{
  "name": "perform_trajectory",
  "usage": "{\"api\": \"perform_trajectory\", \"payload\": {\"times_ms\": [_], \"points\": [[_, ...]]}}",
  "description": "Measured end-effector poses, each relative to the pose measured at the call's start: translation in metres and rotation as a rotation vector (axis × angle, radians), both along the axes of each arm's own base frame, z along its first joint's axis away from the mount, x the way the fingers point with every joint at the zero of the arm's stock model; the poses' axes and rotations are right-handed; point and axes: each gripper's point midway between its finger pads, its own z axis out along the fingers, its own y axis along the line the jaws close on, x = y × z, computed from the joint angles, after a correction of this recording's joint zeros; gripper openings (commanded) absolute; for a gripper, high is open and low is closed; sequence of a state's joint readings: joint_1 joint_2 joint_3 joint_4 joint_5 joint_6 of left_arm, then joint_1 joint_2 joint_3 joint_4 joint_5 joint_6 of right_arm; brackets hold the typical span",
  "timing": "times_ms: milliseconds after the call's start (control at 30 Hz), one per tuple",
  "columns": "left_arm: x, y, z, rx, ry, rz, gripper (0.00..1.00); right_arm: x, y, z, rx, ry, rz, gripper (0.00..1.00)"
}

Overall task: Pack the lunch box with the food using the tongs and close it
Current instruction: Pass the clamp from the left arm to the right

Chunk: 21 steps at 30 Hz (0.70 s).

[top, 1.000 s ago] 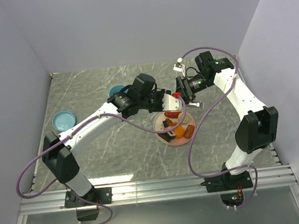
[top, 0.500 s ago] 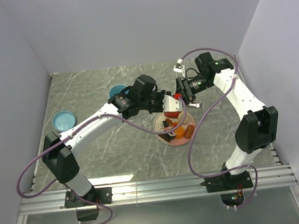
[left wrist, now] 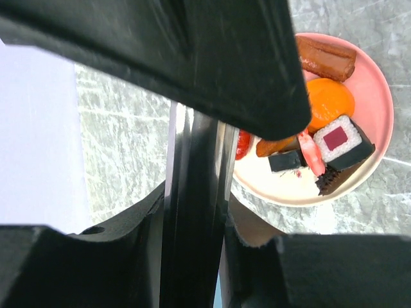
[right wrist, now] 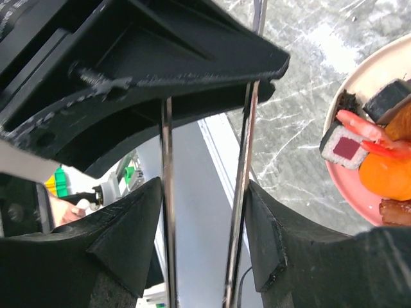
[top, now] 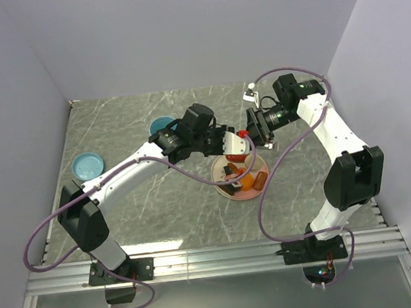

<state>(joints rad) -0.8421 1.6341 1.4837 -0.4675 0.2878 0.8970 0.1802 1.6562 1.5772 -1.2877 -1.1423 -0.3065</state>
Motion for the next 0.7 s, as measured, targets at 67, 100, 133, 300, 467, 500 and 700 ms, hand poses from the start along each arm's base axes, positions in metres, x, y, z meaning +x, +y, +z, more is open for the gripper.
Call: {"api": "perform_trajectory", "payload": {"times_ms": [67, 100, 133, 300, 467, 500, 700], "points": [[0.001, 0.001, -0.002, 0.002, 0.002, 0.004, 0.37, -0.001, -0.001, 0.000, -0.001, 0.005, -0.001, 0.57], [0.002, 0.001, -0.002, 0.000, -0.001, 0.005, 0.37, -0.001, -0.001, 0.000, -0.001, 0.005, -0.001, 0.56], [0.002, 0.001, -0.001, 0.000, -0.003, 0.007, 0.38, -0.001, -0.001, 0.000, 0.000, 0.007, 0.000, 0.55], [0.007, 0.001, 0.002, -0.010, -0.017, 0.017, 0.43, -0.002, 0.000, 0.001, 0.004, 0.012, 0.002, 0.49], [0.011, -0.002, 0.009, -0.032, -0.041, 0.023, 0.57, -0.002, -0.001, 0.000, 0.004, 0.008, 0.004, 0.45], [0.012, -0.002, 0.010, -0.038, -0.048, 0.026, 0.64, -0.002, -0.001, 0.000, 0.004, 0.006, 0.004, 0.45], [0.014, -0.002, 0.027, -0.091, -0.058, 0.052, 0.81, 0.010, -0.013, 0.008, 0.011, -0.029, -0.038, 0.45]]}}
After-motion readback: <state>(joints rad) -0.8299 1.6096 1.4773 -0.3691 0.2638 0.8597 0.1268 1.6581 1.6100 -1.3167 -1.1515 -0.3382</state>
